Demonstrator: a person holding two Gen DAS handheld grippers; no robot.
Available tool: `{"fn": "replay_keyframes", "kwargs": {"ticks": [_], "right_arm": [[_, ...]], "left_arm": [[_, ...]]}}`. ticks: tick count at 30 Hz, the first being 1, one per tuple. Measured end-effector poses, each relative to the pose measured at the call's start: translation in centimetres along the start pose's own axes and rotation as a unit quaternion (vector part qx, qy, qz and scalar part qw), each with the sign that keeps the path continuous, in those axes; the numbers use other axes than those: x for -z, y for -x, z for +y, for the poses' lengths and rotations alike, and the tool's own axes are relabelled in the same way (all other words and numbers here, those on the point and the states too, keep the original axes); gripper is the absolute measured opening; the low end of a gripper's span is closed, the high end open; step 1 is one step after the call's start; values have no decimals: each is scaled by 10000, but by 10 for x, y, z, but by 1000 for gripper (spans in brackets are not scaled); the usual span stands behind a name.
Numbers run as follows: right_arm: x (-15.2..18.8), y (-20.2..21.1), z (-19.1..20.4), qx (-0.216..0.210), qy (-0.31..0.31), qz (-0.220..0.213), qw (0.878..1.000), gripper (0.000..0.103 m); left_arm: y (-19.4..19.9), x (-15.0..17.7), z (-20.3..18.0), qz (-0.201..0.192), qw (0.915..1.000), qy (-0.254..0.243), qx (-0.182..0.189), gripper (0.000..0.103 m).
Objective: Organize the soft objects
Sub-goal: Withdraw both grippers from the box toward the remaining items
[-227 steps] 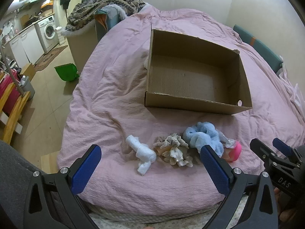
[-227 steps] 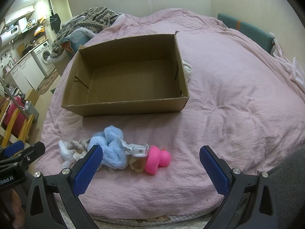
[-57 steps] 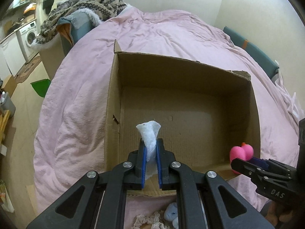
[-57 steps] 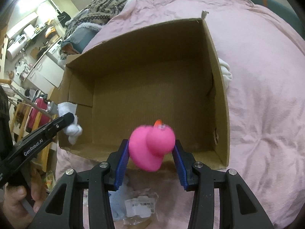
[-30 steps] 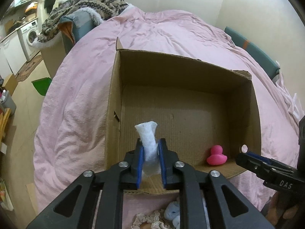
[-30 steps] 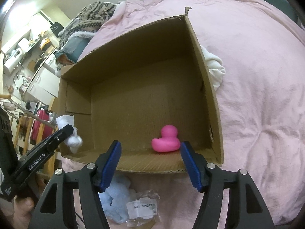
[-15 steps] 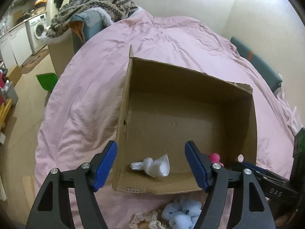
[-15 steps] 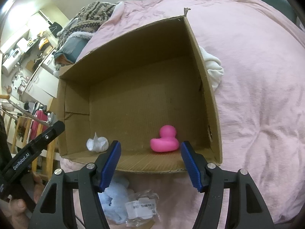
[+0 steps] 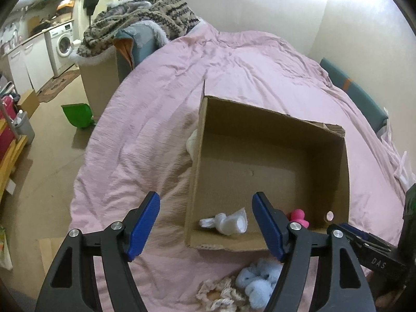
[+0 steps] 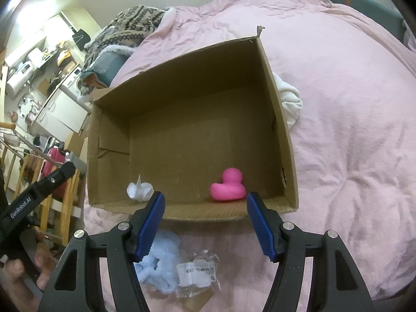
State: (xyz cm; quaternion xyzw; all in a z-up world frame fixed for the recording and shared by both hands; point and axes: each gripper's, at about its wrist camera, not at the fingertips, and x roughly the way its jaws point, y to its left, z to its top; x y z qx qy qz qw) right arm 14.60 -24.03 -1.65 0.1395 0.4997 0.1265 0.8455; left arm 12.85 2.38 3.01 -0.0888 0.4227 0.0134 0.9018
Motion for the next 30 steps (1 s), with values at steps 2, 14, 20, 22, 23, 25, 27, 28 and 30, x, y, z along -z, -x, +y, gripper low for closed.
{"fn": "replay_keyframes", "kwargs": {"ticks": [2,14,20,22,23,25,27,28,30], "right_arm": [[4,4,1,16,42,4,10000,69],[27,24,-6,58,11,63,10000,69],[40,30,-10,-39,-148,161,9998,69],[45,32,-10,-80,-211,212,9995,69],[48,32,-11,-107,-258,253,9993,69],[53,30,-13,-189,-384,360,9984,69],[58,27,-15,-259,-501,477,9973,69],[59,25,-16,-267,-538,526,9968,69],[61,19,-16,-251,-589,624,9960,69]], "left_arm": [[7,5,3,-5,10000,-26,-43,71],[30,42,7,262,9994,-180,-108,71],[31,55,10,463,9987,-140,-169,71],[31,58,11,531,9983,-128,-220,71],[30,60,12,572,9980,-121,-249,71],[28,63,15,658,9974,-74,-282,71],[24,66,19,748,9968,42,-271,71],[22,66,21,804,9963,122,-275,71],[17,67,25,898,9953,223,-300,71]]}}
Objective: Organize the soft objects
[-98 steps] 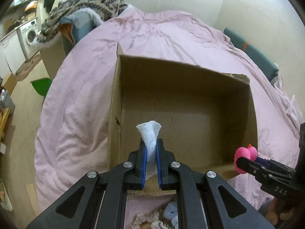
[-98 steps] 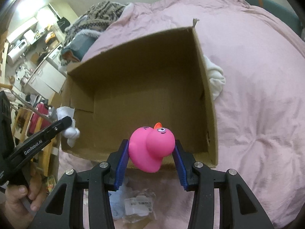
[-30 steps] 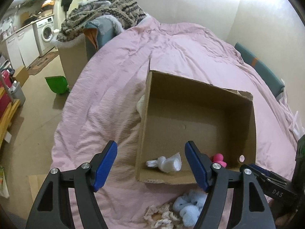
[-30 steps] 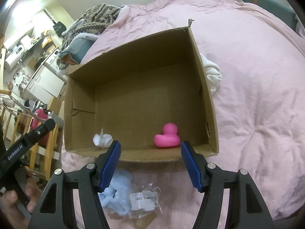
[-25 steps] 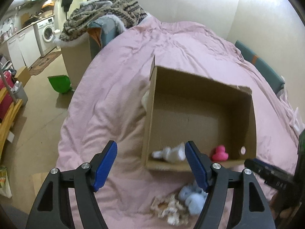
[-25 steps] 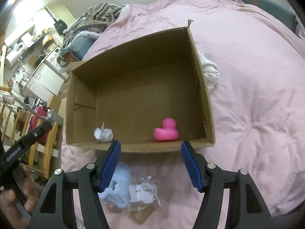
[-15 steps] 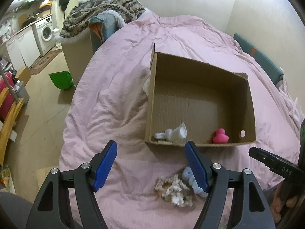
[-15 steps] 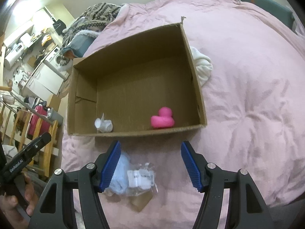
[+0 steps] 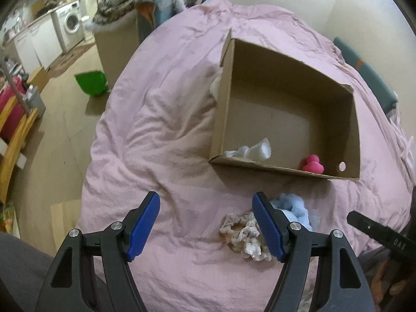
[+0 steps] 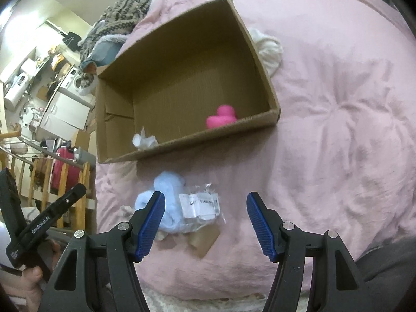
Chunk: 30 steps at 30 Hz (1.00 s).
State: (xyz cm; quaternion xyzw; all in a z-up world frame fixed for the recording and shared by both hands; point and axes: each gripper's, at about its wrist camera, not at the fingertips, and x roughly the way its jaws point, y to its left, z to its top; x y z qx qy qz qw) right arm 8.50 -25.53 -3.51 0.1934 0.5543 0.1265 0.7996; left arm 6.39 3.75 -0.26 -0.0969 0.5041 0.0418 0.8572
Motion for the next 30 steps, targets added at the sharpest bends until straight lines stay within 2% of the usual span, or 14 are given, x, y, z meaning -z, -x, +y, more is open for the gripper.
{"fn": "replay_keyframes", "kwargs": {"ticks": [12,18,21,22,23,24,25,28,30], "right_arm": [[0,-33,-3,-34,-299,482,9984,69],[-1,-40,1,27,-273,534,9982,69],[-2,-42,1,31,-282,546,9981,69],[-3,-42,1,40,-286,545,9981,69],[-3,-42,0,47,-292,545,9981,69],[-3,-42,0,46,-300,545,9981,69],[-3,-42,0,48,-308,544,9980,69],[-4,-41,-1,72,-321,536,9980,69],[-5,-42,-1,81,-335,526,9980,69]], "left_arm": [[-31,7,4,712,9970,277,93,71],[-61,13,-10,1336,9891,279,557,64],[-72,16,-19,1530,9854,175,722,54],[-75,17,-22,1583,9843,141,768,45],[-77,18,-24,1633,9831,96,819,26],[-79,20,-26,1688,9819,53,859,21],[-80,21,-27,1732,9810,31,873,19],[-76,21,-26,1678,9810,44,975,3],[-66,17,-24,1523,9825,50,1069,3]]}}
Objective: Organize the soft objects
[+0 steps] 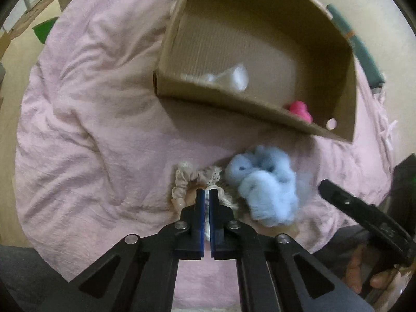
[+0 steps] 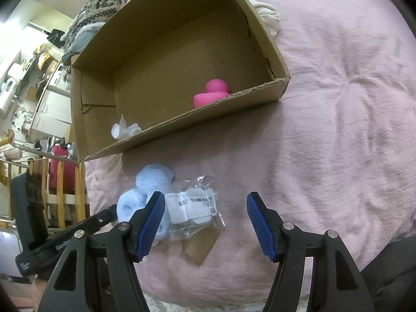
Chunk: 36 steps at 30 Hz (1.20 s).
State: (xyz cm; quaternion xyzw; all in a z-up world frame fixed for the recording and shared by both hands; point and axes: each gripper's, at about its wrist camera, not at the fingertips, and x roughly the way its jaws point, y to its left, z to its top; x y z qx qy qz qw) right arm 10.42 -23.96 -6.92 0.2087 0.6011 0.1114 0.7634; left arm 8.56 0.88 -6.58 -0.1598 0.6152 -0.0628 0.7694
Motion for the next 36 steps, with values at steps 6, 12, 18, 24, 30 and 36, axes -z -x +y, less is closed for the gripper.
{"fn": "replay_keyframes", "kwargs": {"ticks": [6,12,18,24,30,36], "right_arm": [[1,5,-4,-16,-60,-68,10000,69],[3,5,-5,24,-88,-67,9999,69],[3,4,-2,95,2,-64,9999,69],[2,3,-2,43,-47,-66,10000,69],[1,5,-4,34,-25,-67,10000,69],[2,7,-7,42,-69,-87,9999,69]], "left_arm": [[50,5,0,-770,9967,-85,256,3],[29,3,19,-278,9986,436,129,20],[-11,0,36,423,9948,922,-16,59],[-30,-3,43,918,9878,1145,514,31],[-3,-6,30,347,9957,759,405,12],[36,-6,33,-345,9964,656,407,11]]}}
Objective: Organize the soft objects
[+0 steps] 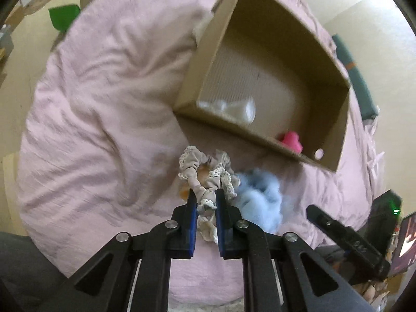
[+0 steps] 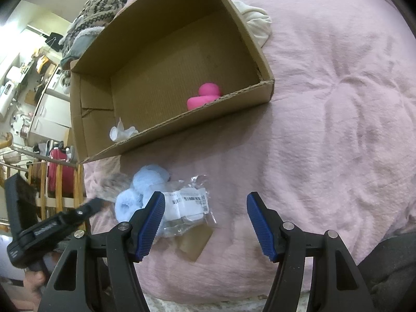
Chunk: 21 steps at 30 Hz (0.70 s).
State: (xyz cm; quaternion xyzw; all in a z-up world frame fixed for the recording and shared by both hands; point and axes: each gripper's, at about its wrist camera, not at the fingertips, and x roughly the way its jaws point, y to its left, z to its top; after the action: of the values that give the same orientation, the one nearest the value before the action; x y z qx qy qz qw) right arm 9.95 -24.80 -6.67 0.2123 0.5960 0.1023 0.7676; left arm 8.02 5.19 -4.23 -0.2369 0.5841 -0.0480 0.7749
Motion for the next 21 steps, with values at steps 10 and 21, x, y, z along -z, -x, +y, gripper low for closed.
{"fn": "replay_keyframes", "kwargs": {"ticks": [10,21], "right_arm": [[0,-3,4,45,55,54,10000,69],[-1,-5,3,-10,38,108,9999,69]], "left_arm": [[-49,18,7,1137,9919,17,-559,14],[-28,-3,1,373,9971,89,-651,59]]}}
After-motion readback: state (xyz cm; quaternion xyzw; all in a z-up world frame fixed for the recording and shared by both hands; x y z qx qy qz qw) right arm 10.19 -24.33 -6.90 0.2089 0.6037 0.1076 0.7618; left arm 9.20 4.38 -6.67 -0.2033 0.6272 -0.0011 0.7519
